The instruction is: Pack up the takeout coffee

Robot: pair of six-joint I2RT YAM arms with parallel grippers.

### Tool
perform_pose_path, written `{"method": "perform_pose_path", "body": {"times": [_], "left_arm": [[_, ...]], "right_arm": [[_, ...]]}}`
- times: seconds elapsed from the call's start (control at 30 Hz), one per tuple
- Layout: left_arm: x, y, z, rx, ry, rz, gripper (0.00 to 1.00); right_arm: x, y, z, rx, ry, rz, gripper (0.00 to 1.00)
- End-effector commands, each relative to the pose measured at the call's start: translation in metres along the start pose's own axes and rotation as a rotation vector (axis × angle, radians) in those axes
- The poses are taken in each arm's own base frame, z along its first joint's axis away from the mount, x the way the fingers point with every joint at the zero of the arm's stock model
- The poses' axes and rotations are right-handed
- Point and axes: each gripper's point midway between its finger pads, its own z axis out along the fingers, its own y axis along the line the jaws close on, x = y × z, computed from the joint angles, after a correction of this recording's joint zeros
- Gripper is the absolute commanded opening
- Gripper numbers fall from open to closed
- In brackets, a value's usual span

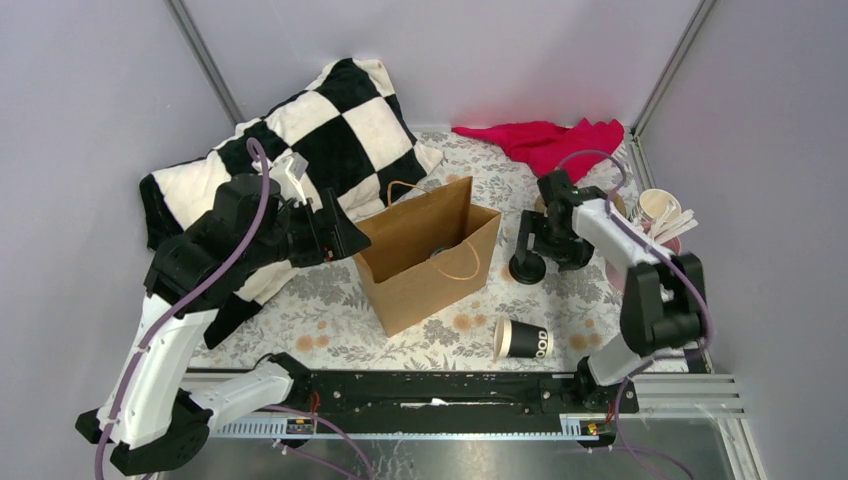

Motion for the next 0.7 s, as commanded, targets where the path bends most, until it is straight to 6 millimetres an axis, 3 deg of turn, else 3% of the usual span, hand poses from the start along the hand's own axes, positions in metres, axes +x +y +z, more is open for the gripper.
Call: {"method": "perform_pose_path", "body": {"times": [0.0, 0.13, 0.23, 0.33, 0.43, 0.53, 0.67], "left_arm": [[-0.011, -0.003, -0.004, 0.018, -0.065, 0.027, 0.83], [-0.008, -0.005, 0.003, 0.049, -0.059, 0.036, 0.83], [0.0, -0.004, 0.011, 0.072, -0.039, 0.044, 0.84], [0.006, -0.004, 0.019, 0.09, -0.006, 0.06, 0.84], [0.005, -0.014, 0.015, 0.126, 0.017, 0.081, 0.84], [0.005, -0.01, 0.007, 0.116, -0.01, 0.091, 0.84], [0.008, -0.009, -0.003, 0.125, -0.021, 0.08, 0.84]], "right_arm": [[0.054, 0.001, -0.07, -0.023, -0.002, -0.026, 1.0], [0.13, 0.007, -0.103, -0.07, 0.07, -0.063, 1.0], [0.153, 0.011, -0.114, -0.144, 0.041, -0.062, 1.0], [0.16, 0.017, -0.11, -0.112, 0.022, -0.085, 1.0], [0.16, 0.018, -0.102, 0.028, 0.012, -0.145, 1.0], [0.155, 0.014, -0.096, 0.171, -0.035, -0.186, 1.0], [0.156, 0.021, -0.087, 0.214, -0.07, -0.229, 0.98]]}}
